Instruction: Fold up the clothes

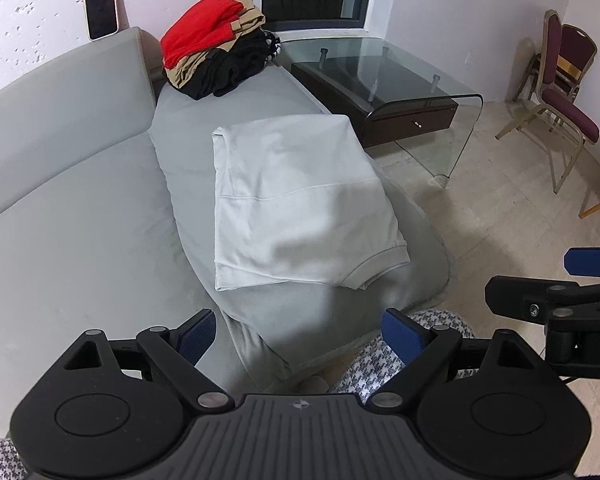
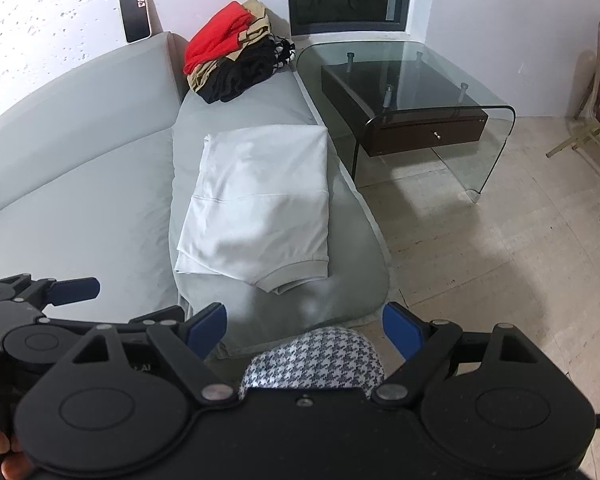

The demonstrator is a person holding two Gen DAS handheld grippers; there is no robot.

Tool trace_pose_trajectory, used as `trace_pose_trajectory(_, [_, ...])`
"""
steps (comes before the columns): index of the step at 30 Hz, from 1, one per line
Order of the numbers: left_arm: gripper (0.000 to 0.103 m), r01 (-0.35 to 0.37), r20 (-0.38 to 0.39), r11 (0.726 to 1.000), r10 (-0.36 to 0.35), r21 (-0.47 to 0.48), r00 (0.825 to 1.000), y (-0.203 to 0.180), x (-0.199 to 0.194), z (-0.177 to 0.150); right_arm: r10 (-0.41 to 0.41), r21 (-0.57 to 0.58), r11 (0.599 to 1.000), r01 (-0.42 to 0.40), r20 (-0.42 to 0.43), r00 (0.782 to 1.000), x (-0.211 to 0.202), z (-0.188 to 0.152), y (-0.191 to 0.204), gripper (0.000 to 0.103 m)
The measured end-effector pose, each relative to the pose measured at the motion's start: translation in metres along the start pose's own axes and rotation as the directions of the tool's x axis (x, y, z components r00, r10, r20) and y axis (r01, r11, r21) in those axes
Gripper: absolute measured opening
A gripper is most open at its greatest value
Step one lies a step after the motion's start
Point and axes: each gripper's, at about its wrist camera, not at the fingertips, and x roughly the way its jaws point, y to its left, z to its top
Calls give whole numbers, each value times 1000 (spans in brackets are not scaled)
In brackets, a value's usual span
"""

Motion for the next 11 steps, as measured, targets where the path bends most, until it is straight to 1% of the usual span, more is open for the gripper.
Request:
trace_pose_trajectory(8, [89, 3, -6, 1000, -3, -5, 1000, 1, 5, 0, -6, 7, 1000, 6, -10, 1000, 4, 1, -1, 85])
trace_pose_trajectory(11, [89, 5, 16, 1000, -5, -3, 1000, 1, 5, -1, -2, 11, 1000, 2, -10, 1000, 6, 2, -2, 85])
